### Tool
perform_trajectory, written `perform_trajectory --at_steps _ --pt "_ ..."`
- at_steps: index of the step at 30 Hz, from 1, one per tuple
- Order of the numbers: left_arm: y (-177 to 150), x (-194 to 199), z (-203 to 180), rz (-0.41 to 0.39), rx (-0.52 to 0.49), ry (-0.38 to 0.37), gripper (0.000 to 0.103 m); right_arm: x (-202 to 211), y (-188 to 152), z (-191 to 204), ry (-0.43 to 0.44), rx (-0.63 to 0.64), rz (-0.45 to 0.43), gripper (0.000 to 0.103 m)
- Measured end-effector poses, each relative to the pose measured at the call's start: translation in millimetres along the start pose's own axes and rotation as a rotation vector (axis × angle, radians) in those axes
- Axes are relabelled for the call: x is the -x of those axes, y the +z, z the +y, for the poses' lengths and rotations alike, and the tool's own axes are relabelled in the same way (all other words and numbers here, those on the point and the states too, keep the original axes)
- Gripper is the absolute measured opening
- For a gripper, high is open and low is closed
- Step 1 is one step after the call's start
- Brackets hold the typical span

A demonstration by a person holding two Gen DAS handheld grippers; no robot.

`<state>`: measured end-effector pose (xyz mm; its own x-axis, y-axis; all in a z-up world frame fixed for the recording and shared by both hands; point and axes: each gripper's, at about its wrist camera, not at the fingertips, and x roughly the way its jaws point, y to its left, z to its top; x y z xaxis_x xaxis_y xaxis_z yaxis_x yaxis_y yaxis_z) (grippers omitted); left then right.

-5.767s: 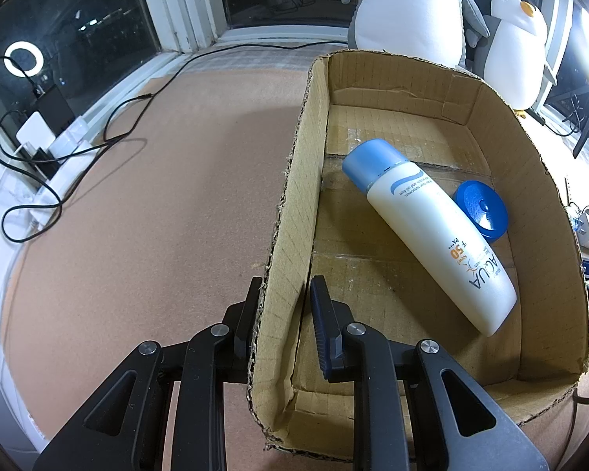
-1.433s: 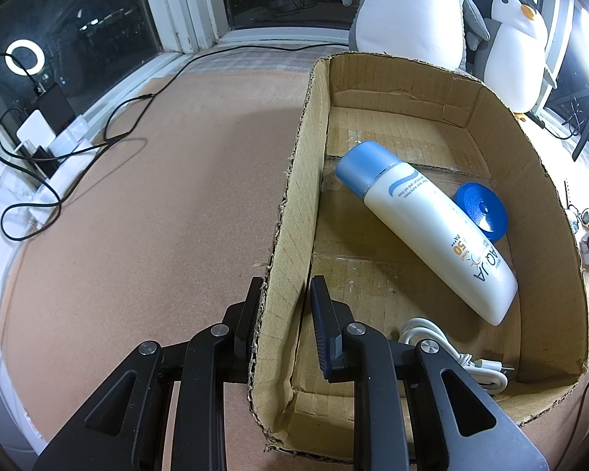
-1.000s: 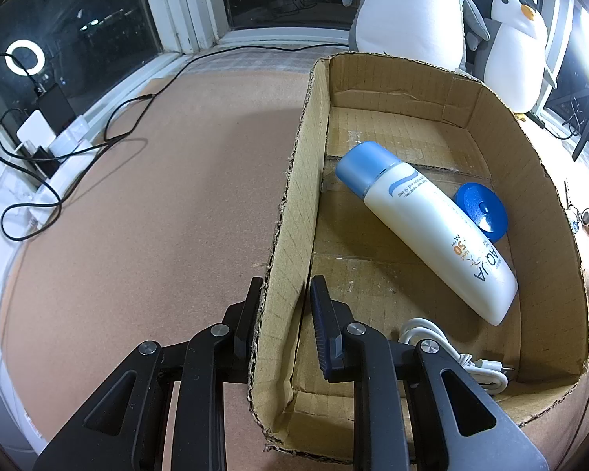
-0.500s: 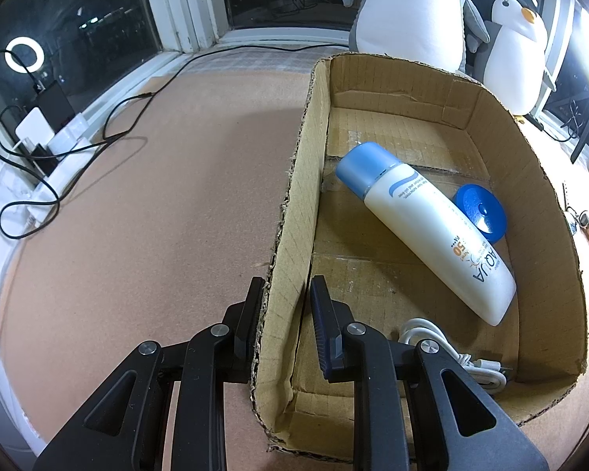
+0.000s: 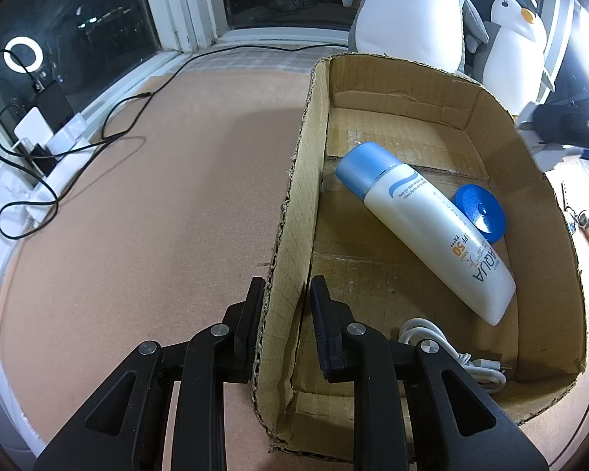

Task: Organize rigid objects

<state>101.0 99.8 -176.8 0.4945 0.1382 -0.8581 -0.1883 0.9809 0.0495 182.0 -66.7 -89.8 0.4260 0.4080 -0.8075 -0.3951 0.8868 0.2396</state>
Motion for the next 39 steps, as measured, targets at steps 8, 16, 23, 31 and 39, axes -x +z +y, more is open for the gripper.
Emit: perform_trajectory --at_steps 8,16,23,31,39 --pt "0 0 0 -0.002 -0.002 0.001 0.020 -22 2 15 -0.013 0.045 0.034 0.046" --pt "0 0 0 -0.002 -0.001 0.001 0.020 -33 4 23 -0.015 0.069 0.042 0.046" --pt "0 0 0 -0.001 0.000 0.001 0.020 -34 6 28 -0.035 0.104 0.033 0.048" --pt "-1 0 0 -0.002 0.000 0.001 0.020 -29 8 25 -0.030 0.092 0.007 0.061" --pt "-1 0 0 -0.002 0.000 0.001 0.020 -20 4 16 -0.032 0.080 -0.005 0.061"
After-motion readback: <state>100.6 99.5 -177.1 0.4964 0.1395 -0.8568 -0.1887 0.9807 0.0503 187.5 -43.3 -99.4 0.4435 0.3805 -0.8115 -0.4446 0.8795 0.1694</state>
